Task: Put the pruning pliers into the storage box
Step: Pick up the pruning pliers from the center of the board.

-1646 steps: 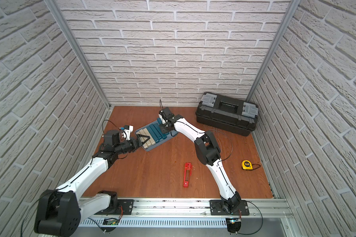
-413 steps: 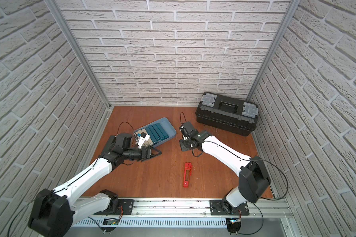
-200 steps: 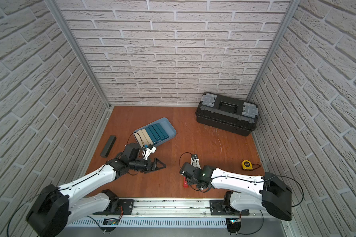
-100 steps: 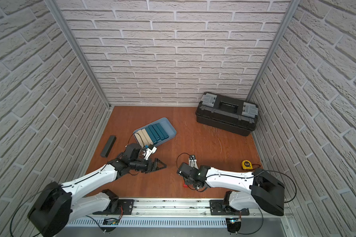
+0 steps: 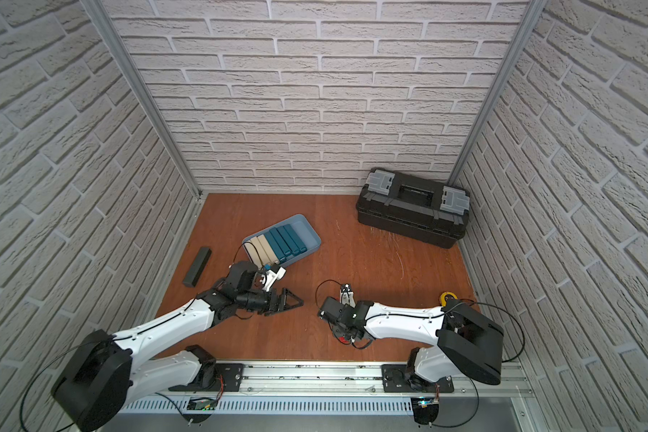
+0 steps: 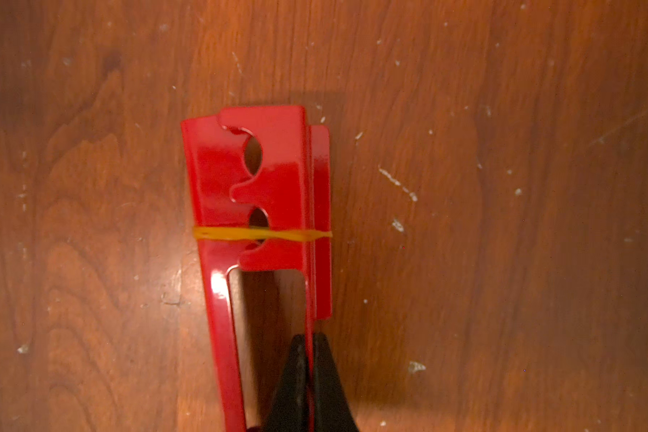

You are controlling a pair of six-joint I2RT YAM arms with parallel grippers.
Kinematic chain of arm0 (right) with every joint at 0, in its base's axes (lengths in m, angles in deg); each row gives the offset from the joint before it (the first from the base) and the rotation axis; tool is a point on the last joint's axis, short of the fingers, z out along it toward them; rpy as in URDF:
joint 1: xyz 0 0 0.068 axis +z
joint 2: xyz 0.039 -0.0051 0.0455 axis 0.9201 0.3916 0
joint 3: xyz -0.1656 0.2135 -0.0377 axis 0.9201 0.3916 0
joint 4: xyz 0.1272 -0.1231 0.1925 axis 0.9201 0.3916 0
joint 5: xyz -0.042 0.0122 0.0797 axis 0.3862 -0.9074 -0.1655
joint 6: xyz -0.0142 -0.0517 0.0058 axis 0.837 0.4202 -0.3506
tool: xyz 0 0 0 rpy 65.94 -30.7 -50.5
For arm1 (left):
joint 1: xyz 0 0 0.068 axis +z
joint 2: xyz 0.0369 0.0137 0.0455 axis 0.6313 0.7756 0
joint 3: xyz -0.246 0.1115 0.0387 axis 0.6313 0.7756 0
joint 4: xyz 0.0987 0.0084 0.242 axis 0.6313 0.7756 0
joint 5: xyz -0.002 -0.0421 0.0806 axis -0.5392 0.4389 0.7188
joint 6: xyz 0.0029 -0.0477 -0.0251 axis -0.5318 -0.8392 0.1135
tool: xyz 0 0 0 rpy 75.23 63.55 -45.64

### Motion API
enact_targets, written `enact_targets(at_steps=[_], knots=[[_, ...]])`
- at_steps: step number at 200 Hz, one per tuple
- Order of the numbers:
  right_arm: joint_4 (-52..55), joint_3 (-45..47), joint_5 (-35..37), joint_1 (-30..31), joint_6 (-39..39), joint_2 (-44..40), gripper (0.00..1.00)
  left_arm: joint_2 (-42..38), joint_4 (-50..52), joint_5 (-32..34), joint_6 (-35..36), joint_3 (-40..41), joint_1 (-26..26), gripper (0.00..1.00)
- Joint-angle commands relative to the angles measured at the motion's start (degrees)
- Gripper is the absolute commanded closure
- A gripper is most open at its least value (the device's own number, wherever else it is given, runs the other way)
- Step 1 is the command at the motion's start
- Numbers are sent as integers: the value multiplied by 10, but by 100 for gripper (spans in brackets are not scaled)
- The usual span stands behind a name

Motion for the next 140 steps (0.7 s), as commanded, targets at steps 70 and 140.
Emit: enact_targets(at_steps=[70,140], knots=[[68,-41,44,-6,35,-73,97,21,-71,-8,-26,-6,-4,2],[64,-69,25,-29,90,-81,97,1,-61,17,-26,-22,-3,2]])
